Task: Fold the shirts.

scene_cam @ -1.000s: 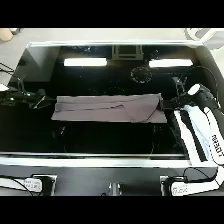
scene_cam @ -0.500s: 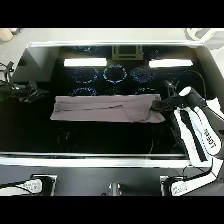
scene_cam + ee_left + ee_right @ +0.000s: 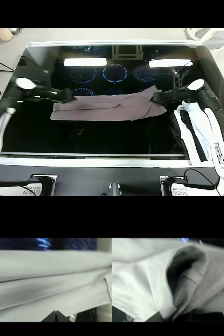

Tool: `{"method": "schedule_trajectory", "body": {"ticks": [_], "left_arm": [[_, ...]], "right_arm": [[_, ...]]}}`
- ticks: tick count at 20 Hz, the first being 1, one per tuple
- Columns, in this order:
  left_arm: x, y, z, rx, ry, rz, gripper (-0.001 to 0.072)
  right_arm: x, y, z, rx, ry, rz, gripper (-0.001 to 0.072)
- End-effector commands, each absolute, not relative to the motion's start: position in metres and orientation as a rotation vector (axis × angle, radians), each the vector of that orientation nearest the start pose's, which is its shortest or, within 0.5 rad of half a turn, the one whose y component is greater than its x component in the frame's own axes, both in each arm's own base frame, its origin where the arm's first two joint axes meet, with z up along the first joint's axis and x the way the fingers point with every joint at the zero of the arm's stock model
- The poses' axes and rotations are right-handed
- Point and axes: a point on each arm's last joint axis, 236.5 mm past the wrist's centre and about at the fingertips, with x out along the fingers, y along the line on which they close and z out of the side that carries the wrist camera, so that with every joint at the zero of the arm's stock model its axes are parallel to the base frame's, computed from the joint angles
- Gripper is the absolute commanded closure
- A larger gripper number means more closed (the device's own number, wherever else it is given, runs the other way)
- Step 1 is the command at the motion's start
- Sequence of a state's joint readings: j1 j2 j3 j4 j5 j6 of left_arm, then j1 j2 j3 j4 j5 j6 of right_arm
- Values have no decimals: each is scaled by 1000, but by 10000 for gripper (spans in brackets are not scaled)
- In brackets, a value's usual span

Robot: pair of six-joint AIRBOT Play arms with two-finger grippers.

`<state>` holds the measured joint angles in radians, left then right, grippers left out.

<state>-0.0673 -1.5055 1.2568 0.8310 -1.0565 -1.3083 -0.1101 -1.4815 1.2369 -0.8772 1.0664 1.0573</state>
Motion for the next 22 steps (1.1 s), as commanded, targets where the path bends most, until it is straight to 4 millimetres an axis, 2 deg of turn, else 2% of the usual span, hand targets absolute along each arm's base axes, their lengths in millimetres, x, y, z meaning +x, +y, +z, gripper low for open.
{"method": "schedule_trajectory", "body": {"ticks": [1,4,6,9,11,13,15,17,19,20,22], "left_arm": [[415,-282,-20,-496,1209,-650,679],[395,-357,-40,-634,1242,-695,680],[380,-392,-50,-742,1288,-704,679],[360,-427,-64,-836,1337,-697,680],[360,-442,-65,-896,1317,-665,680],[366,-445,-59,-885,1270,-681,681],[383,-426,-42,-828,1202,-730,682],[413,-386,-15,-770,1113,-721,682],[450,-327,34,-729,971,-686,682],[466,-292,68,-722,882,-659,682],[486,-223,139,-719,695,-593,682]], "right_arm": [[427,96,78,286,981,543,687],[401,103,123,286,933,561,687],[380,108,147,269,917,585,686],[354,113,174,269,891,595,686],[343,115,185,274,883,595,686],[341,114,183,267,892,595,686],[349,110,176,278,905,572,687],[364,120,171,317,892,592,687],[382,154,169,348,853,667,688],[391,178,166,366,835,707,688],[407,230,154,363,820,772,688]]}}
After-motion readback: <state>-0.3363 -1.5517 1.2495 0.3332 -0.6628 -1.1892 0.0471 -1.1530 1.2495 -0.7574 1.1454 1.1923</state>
